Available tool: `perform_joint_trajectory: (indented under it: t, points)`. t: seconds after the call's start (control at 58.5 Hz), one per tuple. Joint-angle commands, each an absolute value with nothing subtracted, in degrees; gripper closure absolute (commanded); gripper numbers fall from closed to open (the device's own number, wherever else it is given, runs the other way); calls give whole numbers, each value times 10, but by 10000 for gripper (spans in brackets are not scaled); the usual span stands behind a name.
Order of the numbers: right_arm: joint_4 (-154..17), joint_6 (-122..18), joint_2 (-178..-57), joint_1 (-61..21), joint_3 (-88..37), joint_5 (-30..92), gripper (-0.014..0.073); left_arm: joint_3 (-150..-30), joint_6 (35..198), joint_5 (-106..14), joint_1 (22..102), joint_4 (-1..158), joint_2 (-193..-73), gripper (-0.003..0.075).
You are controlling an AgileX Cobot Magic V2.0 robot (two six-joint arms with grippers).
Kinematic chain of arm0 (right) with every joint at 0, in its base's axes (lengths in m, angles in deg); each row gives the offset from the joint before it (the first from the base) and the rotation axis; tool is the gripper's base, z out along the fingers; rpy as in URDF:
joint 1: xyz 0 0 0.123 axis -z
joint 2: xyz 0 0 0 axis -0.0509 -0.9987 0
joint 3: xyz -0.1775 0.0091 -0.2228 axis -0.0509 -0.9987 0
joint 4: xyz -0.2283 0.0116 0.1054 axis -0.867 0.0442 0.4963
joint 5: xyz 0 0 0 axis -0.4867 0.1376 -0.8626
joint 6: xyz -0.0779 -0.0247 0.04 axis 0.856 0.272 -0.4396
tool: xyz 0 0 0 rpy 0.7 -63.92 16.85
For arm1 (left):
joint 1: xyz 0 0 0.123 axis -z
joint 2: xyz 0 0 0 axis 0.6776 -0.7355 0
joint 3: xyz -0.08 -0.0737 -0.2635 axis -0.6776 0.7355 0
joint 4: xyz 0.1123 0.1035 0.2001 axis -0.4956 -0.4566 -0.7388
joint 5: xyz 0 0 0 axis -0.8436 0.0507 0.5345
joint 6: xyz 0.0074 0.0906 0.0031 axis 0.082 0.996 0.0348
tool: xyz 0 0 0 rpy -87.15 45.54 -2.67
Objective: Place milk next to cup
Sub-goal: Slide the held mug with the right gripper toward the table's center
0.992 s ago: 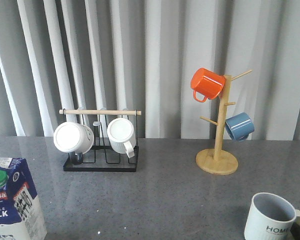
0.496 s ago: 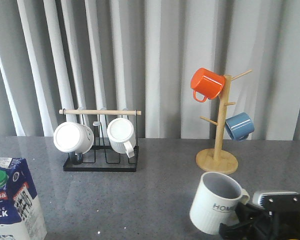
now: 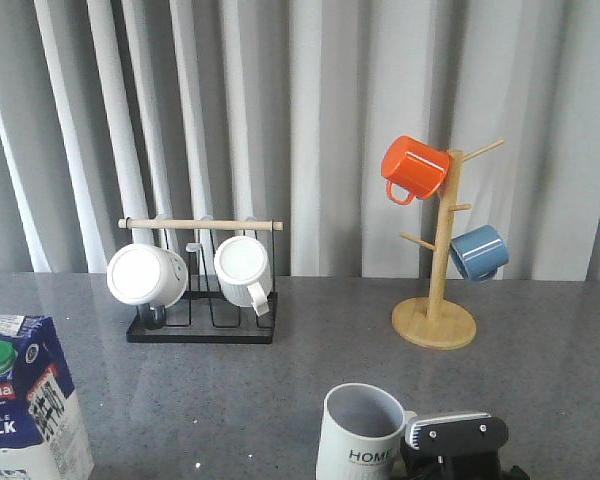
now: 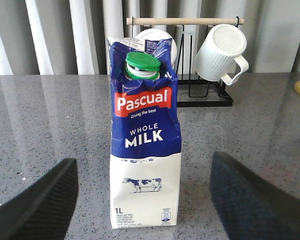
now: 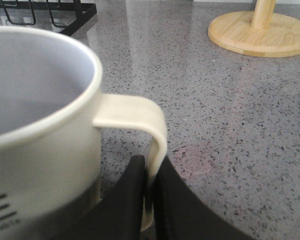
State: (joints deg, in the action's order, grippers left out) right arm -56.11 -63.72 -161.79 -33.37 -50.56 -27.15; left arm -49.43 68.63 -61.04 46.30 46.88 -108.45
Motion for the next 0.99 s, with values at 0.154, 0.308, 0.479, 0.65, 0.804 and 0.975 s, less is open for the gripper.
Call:
perform_joint_trajectory:
  t: [0.154, 0.308, 0.479, 0.65, 0.804, 0.975]
  points:
    - [-559, -629, -1607, -336, -493, -315, 570, -515, 680, -653, 466, 473, -1088, 182]
    - [-578, -615, -1607, -336, -493, -312, 501, -515, 680, -653, 466, 473, -1088, 182]
    - [-578, -614, -1600, -336, -495, -306, 385, -515, 680, -653, 466, 473, -1088, 182]
    - [-578, -613, -1586, -336, -495, -306, 310, -515, 680, -653, 466, 473, -1088, 182]
    - [-578, -613, -1567, -336, -495, -279, 306, -515, 680, -653, 466, 473, -1088, 182]
    - [-585, -612, -1538, -336, -518, -278, 306, -515, 680, -653, 466, 473, -1088, 182]
